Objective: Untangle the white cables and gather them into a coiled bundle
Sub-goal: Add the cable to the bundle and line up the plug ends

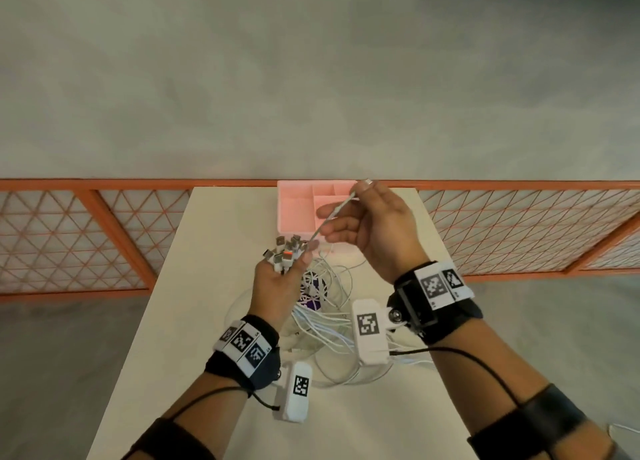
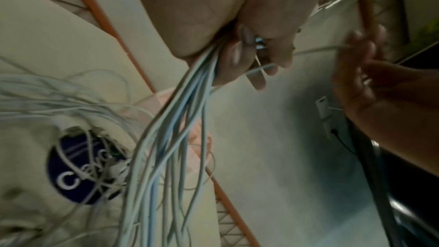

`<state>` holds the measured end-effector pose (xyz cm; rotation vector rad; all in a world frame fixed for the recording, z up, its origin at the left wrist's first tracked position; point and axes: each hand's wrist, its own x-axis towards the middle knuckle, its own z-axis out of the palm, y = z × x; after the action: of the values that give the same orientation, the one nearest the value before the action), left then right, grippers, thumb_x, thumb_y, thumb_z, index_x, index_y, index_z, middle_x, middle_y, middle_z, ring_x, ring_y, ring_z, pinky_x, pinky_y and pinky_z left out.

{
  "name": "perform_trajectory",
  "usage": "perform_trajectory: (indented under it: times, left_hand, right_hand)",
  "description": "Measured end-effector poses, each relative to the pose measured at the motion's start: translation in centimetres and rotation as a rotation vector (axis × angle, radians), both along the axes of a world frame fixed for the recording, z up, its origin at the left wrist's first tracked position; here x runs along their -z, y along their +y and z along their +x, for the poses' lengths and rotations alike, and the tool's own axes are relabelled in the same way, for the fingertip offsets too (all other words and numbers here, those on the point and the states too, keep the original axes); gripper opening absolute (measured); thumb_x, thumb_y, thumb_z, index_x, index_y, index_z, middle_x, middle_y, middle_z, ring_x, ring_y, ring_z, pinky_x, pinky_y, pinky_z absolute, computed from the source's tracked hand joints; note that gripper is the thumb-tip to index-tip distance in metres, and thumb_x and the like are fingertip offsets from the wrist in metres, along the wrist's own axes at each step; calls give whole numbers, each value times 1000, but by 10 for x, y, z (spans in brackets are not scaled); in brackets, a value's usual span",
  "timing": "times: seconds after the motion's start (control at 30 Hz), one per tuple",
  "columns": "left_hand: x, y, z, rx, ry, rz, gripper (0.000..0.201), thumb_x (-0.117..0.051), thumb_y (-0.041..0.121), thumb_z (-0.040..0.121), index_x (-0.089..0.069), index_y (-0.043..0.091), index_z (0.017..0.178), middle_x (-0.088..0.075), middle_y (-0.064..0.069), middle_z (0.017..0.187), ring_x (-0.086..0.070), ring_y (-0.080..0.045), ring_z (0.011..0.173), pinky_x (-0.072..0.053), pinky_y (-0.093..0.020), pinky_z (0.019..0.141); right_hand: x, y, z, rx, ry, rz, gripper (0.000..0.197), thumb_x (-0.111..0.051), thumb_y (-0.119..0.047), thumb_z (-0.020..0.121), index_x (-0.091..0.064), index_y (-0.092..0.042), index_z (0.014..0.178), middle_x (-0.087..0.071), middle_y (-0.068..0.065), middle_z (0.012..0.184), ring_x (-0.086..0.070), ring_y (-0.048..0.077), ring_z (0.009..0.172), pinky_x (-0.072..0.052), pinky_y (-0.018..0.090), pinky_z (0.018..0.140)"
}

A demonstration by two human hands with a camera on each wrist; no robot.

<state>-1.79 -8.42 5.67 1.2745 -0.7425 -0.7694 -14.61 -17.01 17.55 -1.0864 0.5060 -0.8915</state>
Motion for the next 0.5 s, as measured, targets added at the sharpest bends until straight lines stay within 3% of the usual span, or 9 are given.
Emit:
perform_trajectory:
  times: [0.03, 0.07, 0.13, 0.23, 0.33, 0.37, 0.43, 0.5]
  left_hand:
    - [0, -3, -3, 34, -13, 9, 22, -61, 16, 97, -72, 2, 109, -56, 1, 51, -44, -7, 39, -35, -12, 50]
    - [1, -5, -7, 60, -30, 25, 22, -62, 18, 97, -73, 1, 104, -55, 12, 48, -45, 2, 40, -33, -9, 48]
    - [9, -3, -9, 73, -64, 61, 24, -63, 22, 96, -75, 1, 94, -59, 18, 52, -48, 7, 43, -33, -6, 48]
    - [33, 4, 1, 57, -97, 144, 21, -67, 20, 94, -76, 3, 86, -68, 13, 60, -55, 5, 47, -38, -13, 51]
    - [48, 12, 10, 41, -151, 211, 16, -69, 13, 92, -75, 3, 81, -76, 2, 74, -70, -5, 71, -48, -24, 72]
    - [49, 12, 11, 32, -145, 205, 15, -68, 10, 92, -74, 0, 81, -76, 1, 74, -71, -7, 73, -49, -24, 73]
    - [42, 9, 11, -12, -65, 183, 15, -66, 5, 93, -72, -7, 86, -72, 3, 64, -64, 0, 56, -48, -17, 57]
    - [29, 4, 10, -67, -23, 158, 18, -65, 9, 94, -71, -7, 87, -72, 0, 67, -55, 3, 45, -41, -13, 46]
  right_hand:
    - [-1, 3, 2, -32, 0, 0, 13, -39, -22, 106, -42, -11, 102, -67, 36, 92, -69, 37, 65, -58, 39, 60]
    - [-5, 5, 3, -47, -13, -13, 12, -39, -21, 106, -42, -10, 102, -67, 36, 94, -70, 40, 70, -58, 41, 63]
    - [-21, 2, 2, -14, -97, -65, 11, -38, -20, 106, -42, -10, 103, -67, 36, 97, -70, 46, 78, -59, 44, 68]
    - [-61, -11, -10, 130, -322, -163, 15, -35, -21, 106, -41, -8, 102, -69, 27, 95, -70, 45, 81, -59, 42, 69]
    - [-92, -16, -25, 288, -434, -260, 20, -35, -24, 106, -43, -6, 102, -68, 23, 94, -69, 41, 81, -57, 40, 70]
    - [-96, -17, -30, 330, -434, -289, 21, -36, -25, 106, -43, -6, 102, -67, 22, 94, -68, 40, 81, -56, 41, 72]
    - [-93, -16, -34, 391, -364, -353, 19, -40, -24, 105, -44, -7, 98, -65, 18, 90, -65, 35, 77, -54, 42, 72]
    - [-73, -20, -32, 440, -140, -474, 13, -51, -19, 101, -48, -10, 92, -63, 13, 84, -62, 27, 73, -54, 41, 69]
